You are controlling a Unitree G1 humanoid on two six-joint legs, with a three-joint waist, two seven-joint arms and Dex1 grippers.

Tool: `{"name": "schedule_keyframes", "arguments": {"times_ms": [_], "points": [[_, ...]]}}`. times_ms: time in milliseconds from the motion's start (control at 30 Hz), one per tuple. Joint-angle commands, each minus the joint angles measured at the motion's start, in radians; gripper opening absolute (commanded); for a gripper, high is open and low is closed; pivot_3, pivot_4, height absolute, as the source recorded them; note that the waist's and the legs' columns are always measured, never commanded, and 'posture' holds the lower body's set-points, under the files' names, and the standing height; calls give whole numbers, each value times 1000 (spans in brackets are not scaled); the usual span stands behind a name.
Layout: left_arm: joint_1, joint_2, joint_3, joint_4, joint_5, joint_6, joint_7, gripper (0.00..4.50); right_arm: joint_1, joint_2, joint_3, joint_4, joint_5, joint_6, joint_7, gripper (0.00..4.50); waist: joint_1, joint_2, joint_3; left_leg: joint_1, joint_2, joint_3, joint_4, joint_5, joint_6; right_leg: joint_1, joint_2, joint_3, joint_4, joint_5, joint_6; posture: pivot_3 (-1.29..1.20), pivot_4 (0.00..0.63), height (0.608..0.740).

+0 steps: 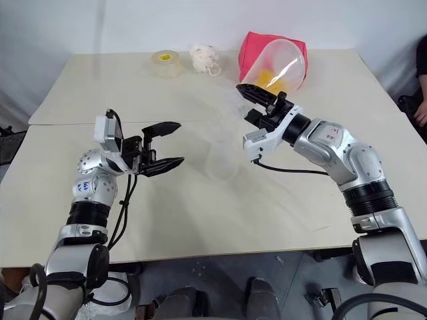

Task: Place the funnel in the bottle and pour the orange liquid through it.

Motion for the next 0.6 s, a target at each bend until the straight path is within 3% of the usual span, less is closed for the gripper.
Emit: {"name": "schedule_keyframes", "arguments": {"times_ms": [33, 600], "points": [[-29, 1, 10, -8, -6, -10, 6, 4500, -37, -22, -19, -15, -5, -16, -33, 2446, 0, 0, 0, 0, 0, 0, 0, 0, 0, 0, 0, 0, 0, 0, 0, 0, 150, 740], [-25, -10, 10, -16, -10, -11, 11, 4500, -66, -32, 1, -1, -90, -54, -108, 2446, 0, 0, 0, 0, 0, 0, 0, 0, 0, 0, 0, 0, 0, 0, 0, 0, 150, 740]]}}
